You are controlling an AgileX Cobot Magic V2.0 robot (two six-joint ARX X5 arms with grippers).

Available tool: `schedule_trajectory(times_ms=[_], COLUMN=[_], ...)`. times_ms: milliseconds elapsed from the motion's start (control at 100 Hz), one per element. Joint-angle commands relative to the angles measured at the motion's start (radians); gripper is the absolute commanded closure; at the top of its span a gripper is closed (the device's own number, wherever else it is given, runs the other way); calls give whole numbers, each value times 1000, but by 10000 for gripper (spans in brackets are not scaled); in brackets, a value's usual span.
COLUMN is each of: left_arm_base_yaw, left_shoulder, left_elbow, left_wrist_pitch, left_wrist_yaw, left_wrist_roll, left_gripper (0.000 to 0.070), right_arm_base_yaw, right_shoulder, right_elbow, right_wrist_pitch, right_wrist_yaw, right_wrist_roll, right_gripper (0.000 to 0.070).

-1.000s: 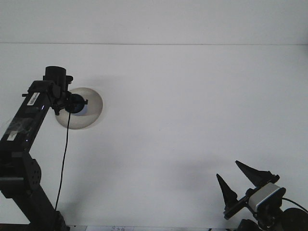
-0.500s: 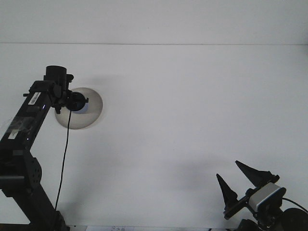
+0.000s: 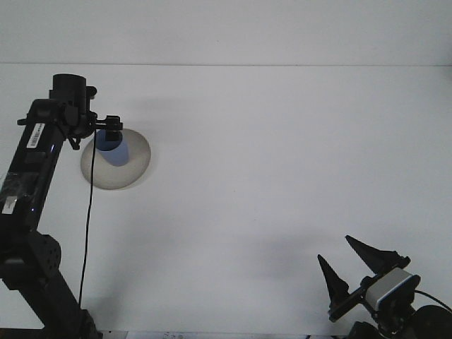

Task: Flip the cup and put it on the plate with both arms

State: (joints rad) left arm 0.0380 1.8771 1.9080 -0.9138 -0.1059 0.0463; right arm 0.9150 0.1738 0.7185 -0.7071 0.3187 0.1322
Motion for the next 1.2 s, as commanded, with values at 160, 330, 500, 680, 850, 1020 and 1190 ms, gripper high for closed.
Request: schedule_trajectory(times_ms=[160,330,500,680,850,1020,1190], left_arm_base_yaw=[1,0,-39,-152,-252,-285,-286], left_shoulder=[-185,-417,-717,-1061,-1335,-1491,-1543], left_elbow=[47,-1,-262,-677,-1014,-1188,-1212], left_wrist_pitch=[-29,-21,103,254,322,338,325], left_wrist_yaw=[3,106,163,236,286,286,287], left_wrist_roll=[-43,-85,-124,-209,-335,-398,-396], left_gripper=[118,119,119,119,120,120,332], right_arm_base_yaw=[9,9,9,9,9,9,10], right_shoulder=[3,3,3,3,3,3,3], right_elbow=[7,7,7,7,6,6,6], right_wrist_pitch=[11,11,12,11,10,10,6], right_wrist_yaw=[4,37,108,176,204,205,203], right_wrist_roll=[9,2,-10,-20,-21,-21,-19], right_gripper=[211,210,210,210,210,210,379])
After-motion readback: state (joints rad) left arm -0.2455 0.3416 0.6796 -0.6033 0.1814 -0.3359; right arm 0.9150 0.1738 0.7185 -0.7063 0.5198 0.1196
